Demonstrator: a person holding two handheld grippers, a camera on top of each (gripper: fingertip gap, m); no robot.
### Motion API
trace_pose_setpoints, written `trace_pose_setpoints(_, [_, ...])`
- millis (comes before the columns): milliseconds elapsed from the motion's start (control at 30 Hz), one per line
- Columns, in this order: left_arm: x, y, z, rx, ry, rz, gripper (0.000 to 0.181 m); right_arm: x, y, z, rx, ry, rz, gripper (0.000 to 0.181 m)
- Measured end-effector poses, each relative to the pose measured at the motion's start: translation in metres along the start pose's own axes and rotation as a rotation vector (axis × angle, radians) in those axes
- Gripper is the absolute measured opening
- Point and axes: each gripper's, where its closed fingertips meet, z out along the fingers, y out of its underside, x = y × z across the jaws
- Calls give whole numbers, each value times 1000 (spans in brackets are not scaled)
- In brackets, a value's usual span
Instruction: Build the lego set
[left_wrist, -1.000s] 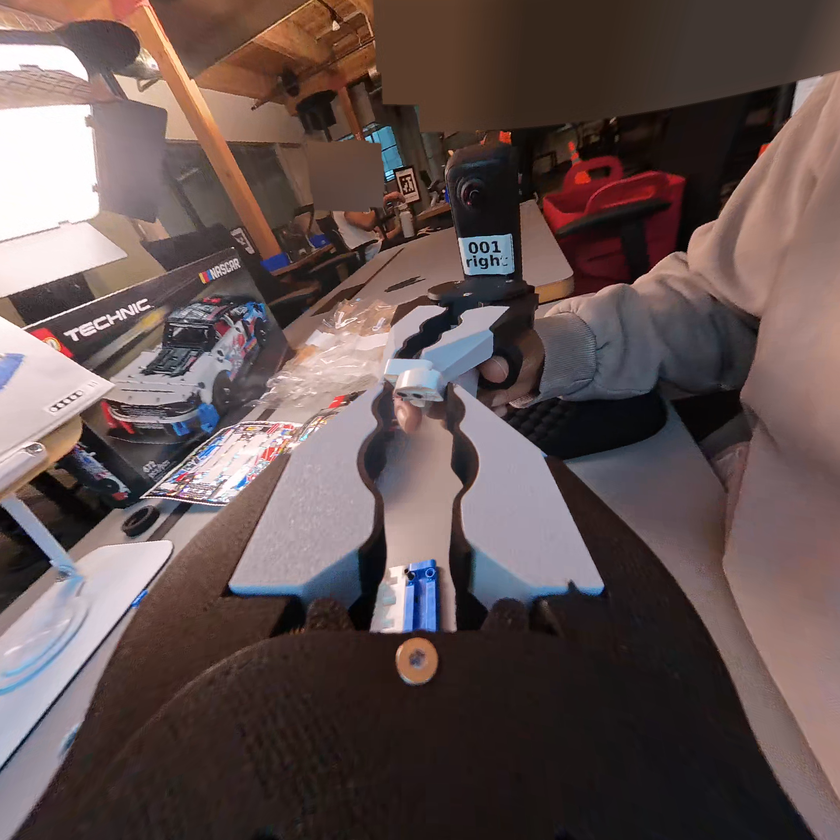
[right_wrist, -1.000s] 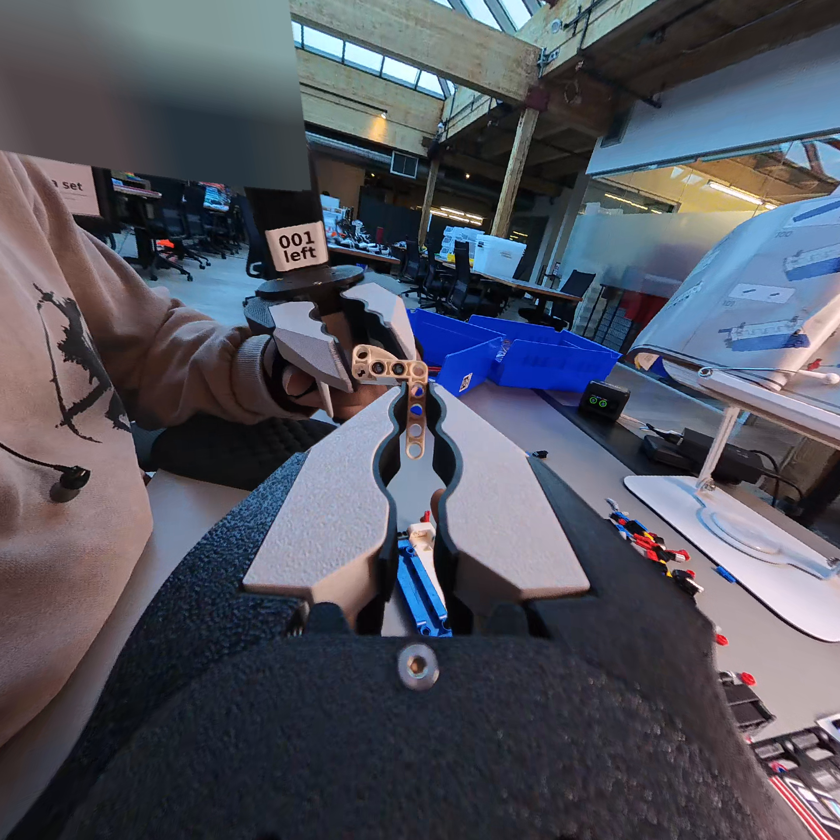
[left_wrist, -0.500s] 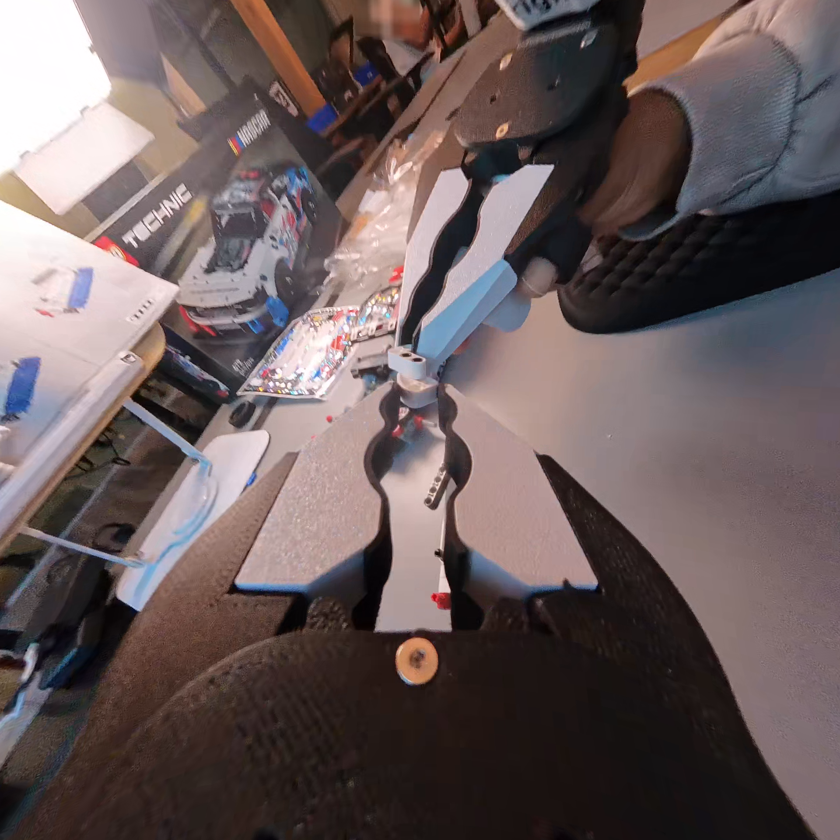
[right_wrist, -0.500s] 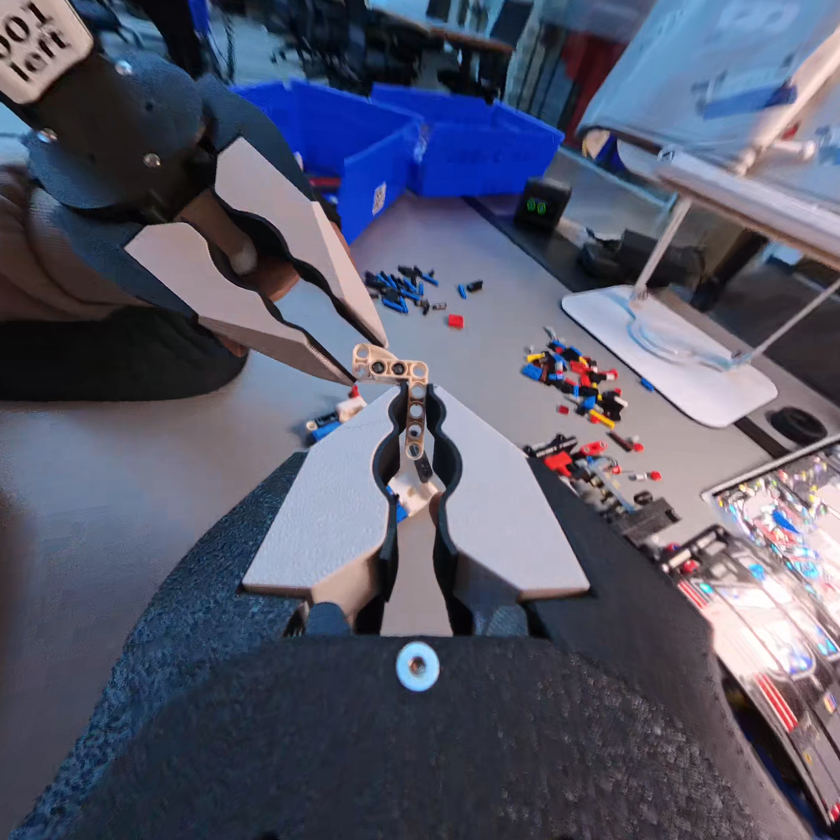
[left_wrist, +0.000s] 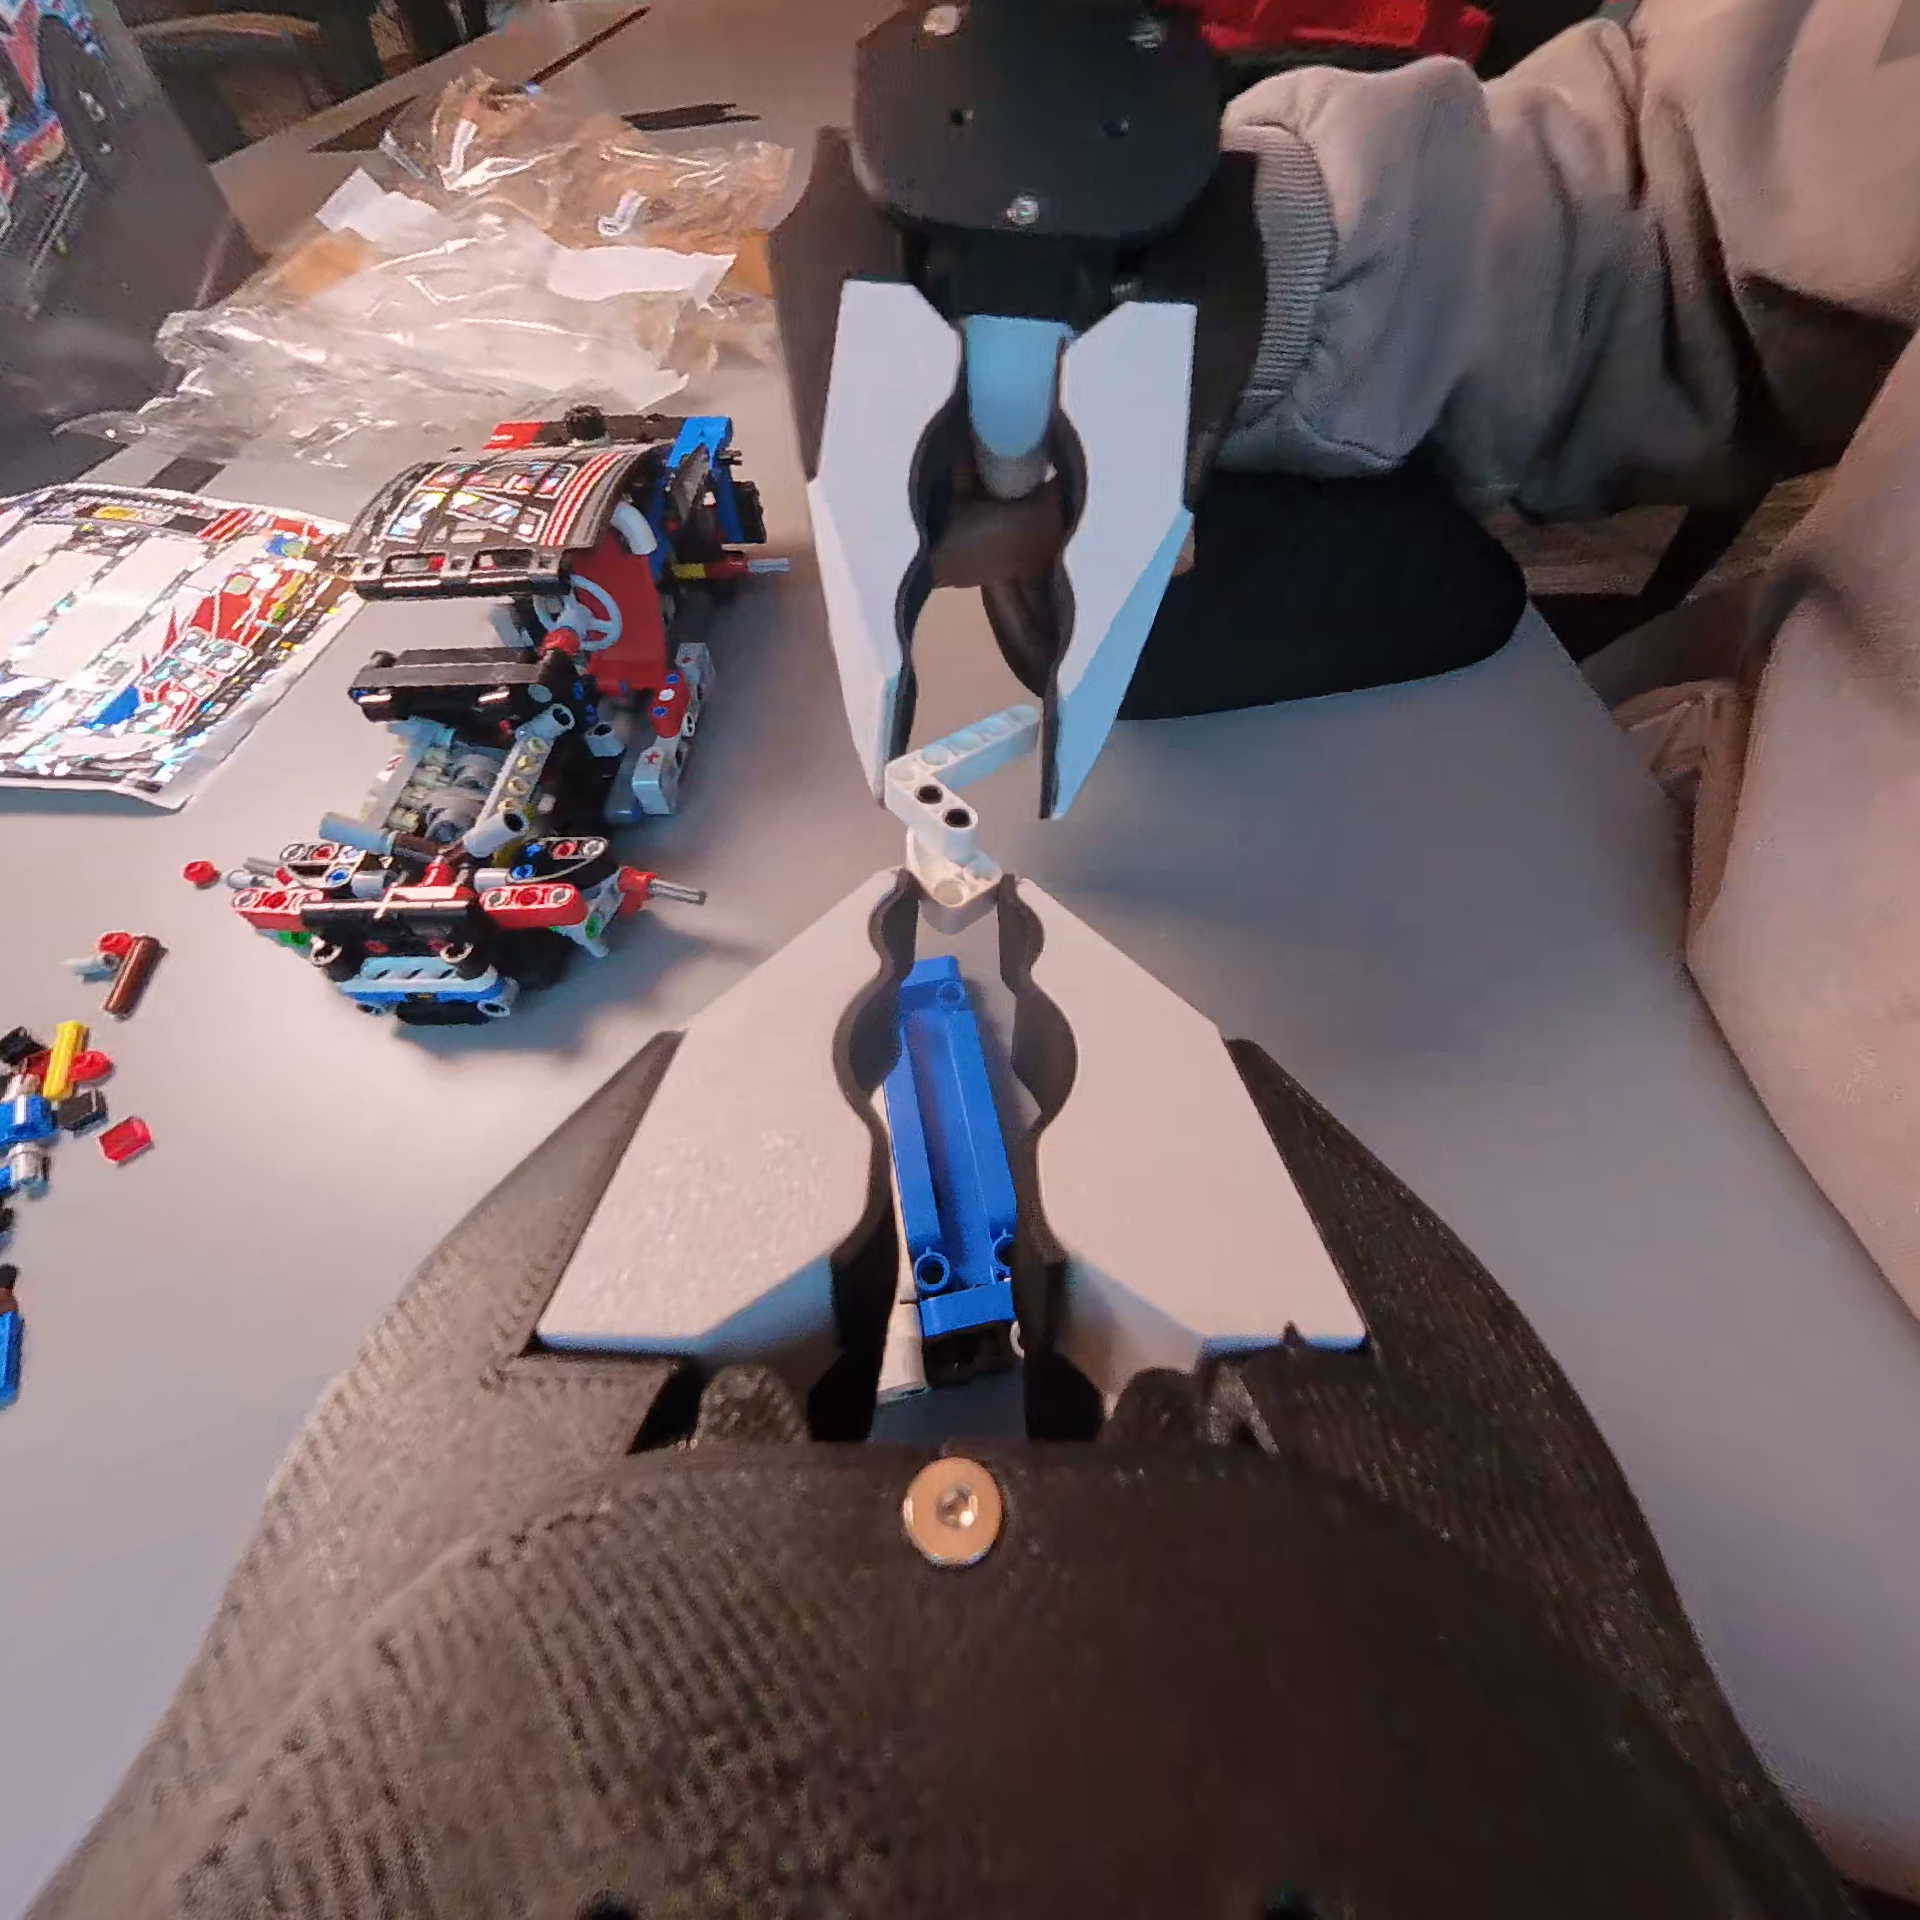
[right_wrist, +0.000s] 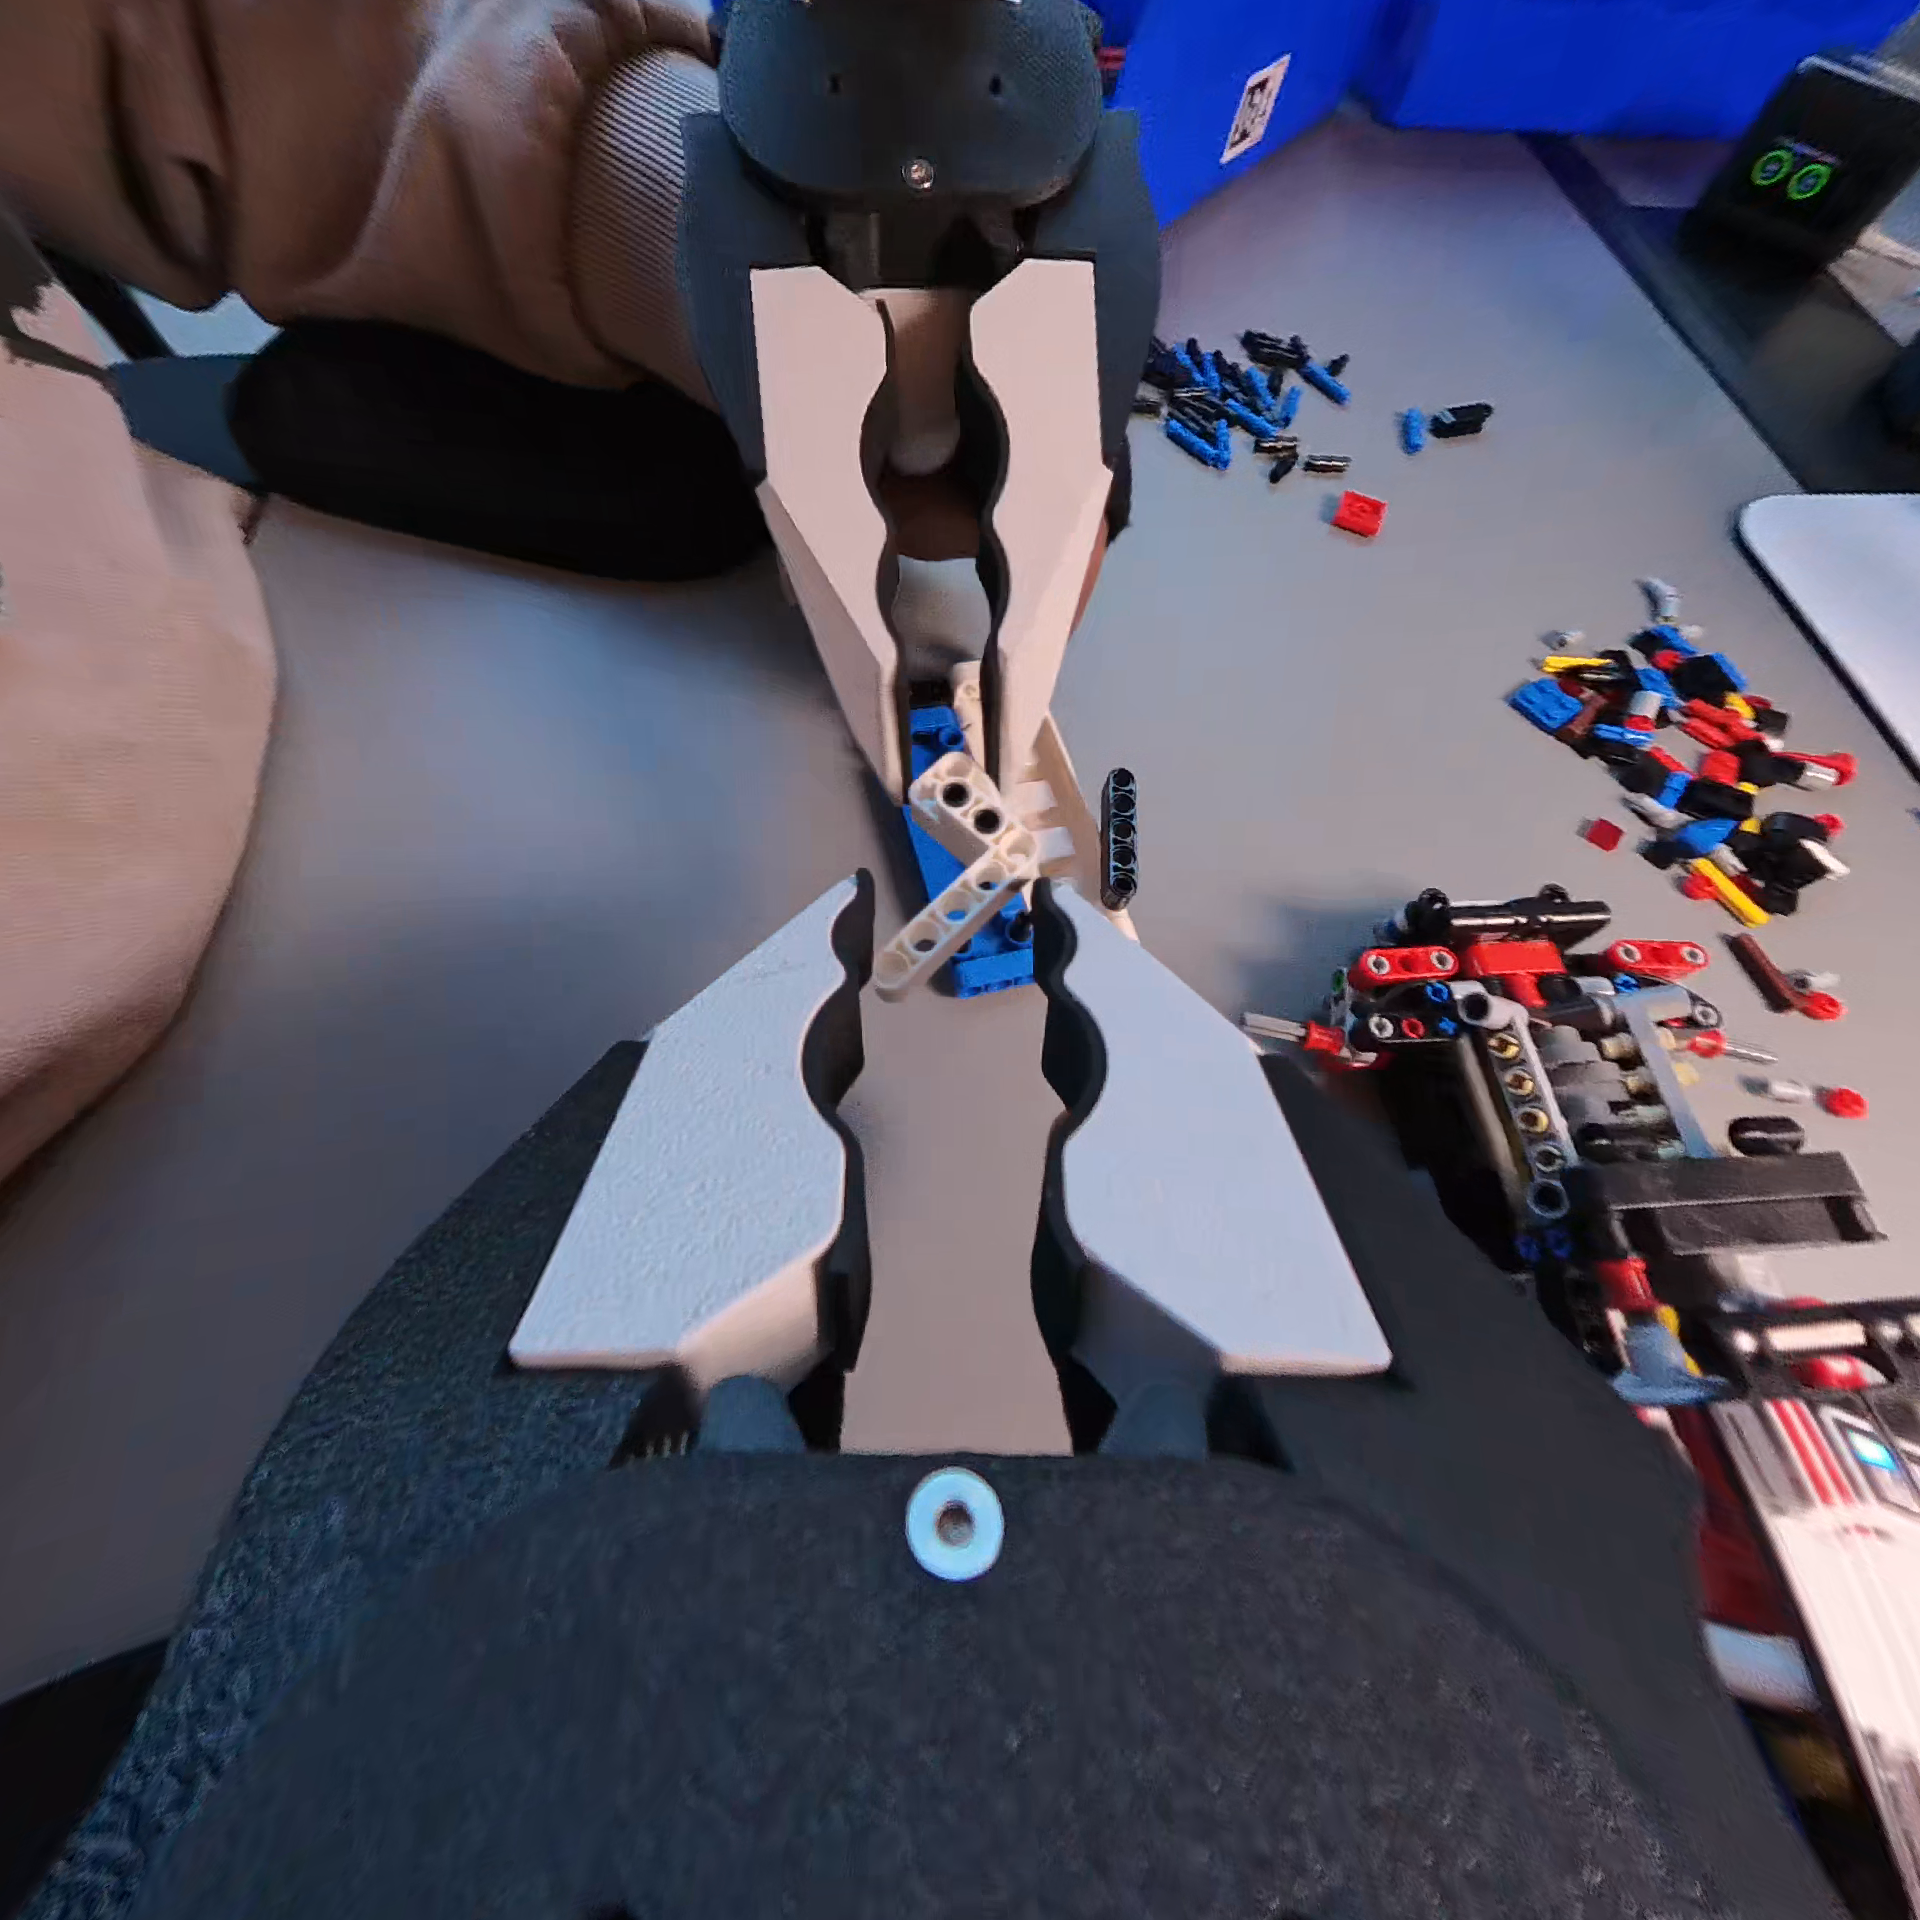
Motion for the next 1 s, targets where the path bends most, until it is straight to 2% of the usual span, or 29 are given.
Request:
trace_pose_setpoints(67, [3,0,3,4,36,25,13,1,-2,1,23,-72,26,30])
trace_pose_setpoints(167, [1,2,7,1,53,30,13,3,1,10,5,-123,8,15])
trace_pose_setpoints(233, [-2,10,7,-34,42,32,13,6,6,16,-27,-125,-25,15])
trace_pose_setpoints(367, [-15,23,5,-121,-60,16,13,16,17,26,-91,-76,59,12])
trace_pose_setpoints(433, [-22,26,5,-169,-137,35,18,18,21,26,-127,-56,99,12])
trace_pose_setpoints(533, [-24,27,6,-211,-172,90,19,19,21,25,-127,-46,136,12])
trace_pose_setpoints(867, [-18,32,12,-287,-79,76,13,18,28,33,-199,-62,153,12])
trace_pose_setpoints(1000, [-18,34,13,-312,-84,73,13,18,30,33,-210,-58,154,12])
